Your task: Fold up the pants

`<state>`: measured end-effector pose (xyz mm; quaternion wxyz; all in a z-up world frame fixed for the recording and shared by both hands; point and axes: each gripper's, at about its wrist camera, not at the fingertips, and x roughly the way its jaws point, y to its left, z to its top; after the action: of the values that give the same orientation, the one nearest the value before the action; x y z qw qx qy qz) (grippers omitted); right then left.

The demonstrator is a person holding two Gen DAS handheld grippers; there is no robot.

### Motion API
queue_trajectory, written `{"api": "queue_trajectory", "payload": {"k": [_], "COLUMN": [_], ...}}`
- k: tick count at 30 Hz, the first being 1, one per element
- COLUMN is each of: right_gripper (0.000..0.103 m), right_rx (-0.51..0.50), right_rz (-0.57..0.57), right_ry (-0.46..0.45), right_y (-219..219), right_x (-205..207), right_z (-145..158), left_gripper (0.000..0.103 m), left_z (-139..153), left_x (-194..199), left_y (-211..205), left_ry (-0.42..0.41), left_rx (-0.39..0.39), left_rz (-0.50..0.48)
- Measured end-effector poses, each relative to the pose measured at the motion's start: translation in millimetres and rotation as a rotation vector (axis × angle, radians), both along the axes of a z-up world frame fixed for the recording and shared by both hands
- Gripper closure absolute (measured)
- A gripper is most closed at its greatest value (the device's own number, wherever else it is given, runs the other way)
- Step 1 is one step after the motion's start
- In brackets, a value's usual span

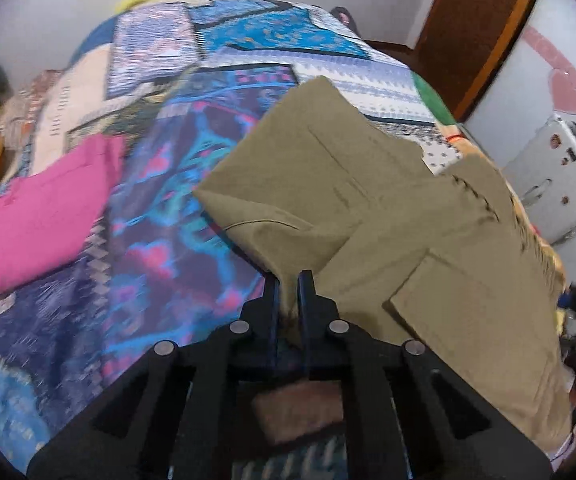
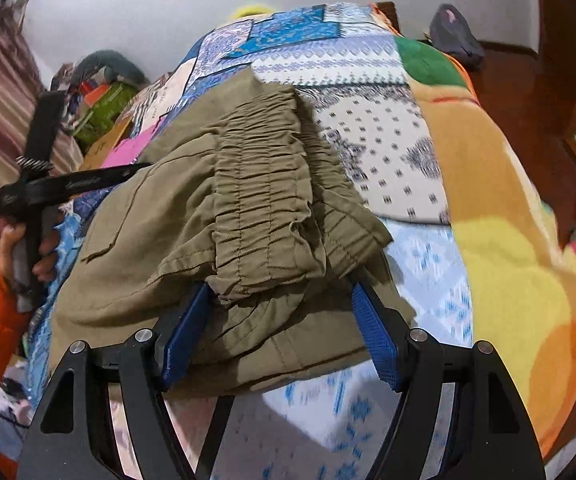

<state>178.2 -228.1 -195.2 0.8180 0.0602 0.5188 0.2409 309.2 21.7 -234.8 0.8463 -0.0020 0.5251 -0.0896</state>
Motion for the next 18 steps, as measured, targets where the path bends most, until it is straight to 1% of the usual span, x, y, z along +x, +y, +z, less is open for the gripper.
{"api": "queue_trajectory", "payload": {"k": [2,5,6,11,14,17,18], "right_gripper": [0.034,0.034,0.034,0.034,0.034,0.035,0.035], "right_rx": [-0.026,-0.054,-0.062,-0.094,-0.12,-0.171,-0.171], "right_rz": [0.038,0.081,0.089,0.126,0.131,0.122,0.121], "right_ry": [-0.017,-0.027,-0.027,-0.031,-0.042,-0.074,-0.085], "right_y": [9,19,20,30,36,41,41], "right_x": [10,25,29,52,59,59,59], "right_z": [2,1,1,-4,-3,6,11], "left_gripper": [0.095,0.098,0.098,0.1,0.1,0.102,0.102], "left_z": [6,12,14,20,22,26,32], "left_x": [-18,-51,-58,-112,-130,-141,-144], "left_y": [11,27,30,43,44,44,48], "left_ry": [-0.019,-0.032,-0.031,-0.013,-0.008,-0.018,-0.033], "left_rx": [0.031,0.043,0.037,-0.037,-0.044,-0.015,-0.007], "left_rz": [0.037,0.09,0.1,0.162,0.182,0.191,0.196]}}
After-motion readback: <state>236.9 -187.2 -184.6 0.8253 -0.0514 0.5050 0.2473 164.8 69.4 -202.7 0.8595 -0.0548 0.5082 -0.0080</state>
